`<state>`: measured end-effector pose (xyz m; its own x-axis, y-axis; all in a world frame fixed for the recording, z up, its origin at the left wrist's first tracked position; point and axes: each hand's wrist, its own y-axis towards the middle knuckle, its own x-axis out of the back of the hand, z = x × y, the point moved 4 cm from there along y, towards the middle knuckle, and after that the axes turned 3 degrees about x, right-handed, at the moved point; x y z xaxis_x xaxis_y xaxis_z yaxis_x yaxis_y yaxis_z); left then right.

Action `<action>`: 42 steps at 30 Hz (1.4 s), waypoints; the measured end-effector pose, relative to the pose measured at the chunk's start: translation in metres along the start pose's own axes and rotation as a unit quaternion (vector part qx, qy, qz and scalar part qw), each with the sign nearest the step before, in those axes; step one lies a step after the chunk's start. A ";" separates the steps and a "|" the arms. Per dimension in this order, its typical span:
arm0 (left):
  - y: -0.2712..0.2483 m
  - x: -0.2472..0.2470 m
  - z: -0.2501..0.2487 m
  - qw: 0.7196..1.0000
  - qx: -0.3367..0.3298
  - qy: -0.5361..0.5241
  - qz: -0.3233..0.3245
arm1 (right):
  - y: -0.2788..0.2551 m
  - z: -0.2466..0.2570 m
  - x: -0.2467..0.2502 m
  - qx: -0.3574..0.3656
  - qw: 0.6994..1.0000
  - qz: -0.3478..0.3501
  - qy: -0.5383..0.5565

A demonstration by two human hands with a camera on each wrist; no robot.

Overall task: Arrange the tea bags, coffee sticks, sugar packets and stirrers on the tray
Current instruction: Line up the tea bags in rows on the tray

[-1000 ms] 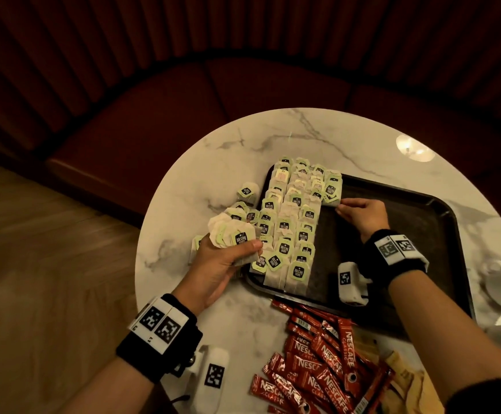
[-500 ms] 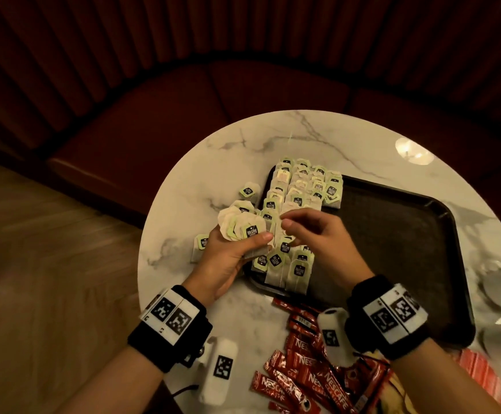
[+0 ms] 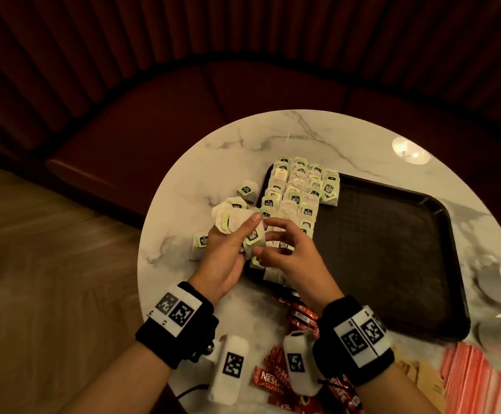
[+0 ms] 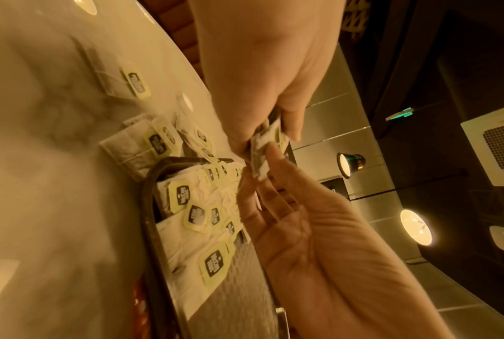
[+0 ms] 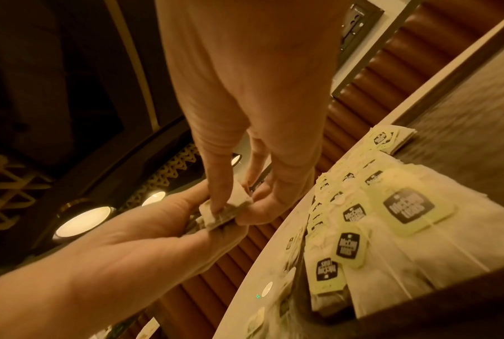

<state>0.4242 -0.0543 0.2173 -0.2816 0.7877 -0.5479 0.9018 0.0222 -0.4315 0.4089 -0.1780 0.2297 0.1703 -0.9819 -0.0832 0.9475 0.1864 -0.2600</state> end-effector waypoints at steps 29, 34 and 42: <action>-0.006 0.010 -0.020 0.996 0.082 0.014 0.014 | 0.039 0.002 0.117 -0.033 0.981 -0.179 0.073; -0.010 0.013 -0.017 0.994 0.103 0.027 0.010 | 0.075 -0.021 0.165 -0.070 0.958 -0.276 -0.025; -0.005 0.020 -0.019 0.995 0.092 0.044 0.013 | 0.112 -0.050 0.180 -0.116 0.945 -0.290 -0.097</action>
<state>0.4202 -0.0269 0.2226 -0.2215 0.8381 -0.4986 0.8313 -0.1050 -0.5459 0.5320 -0.3324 0.1377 -0.2920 -0.9047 0.3103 0.8150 -0.4052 -0.4142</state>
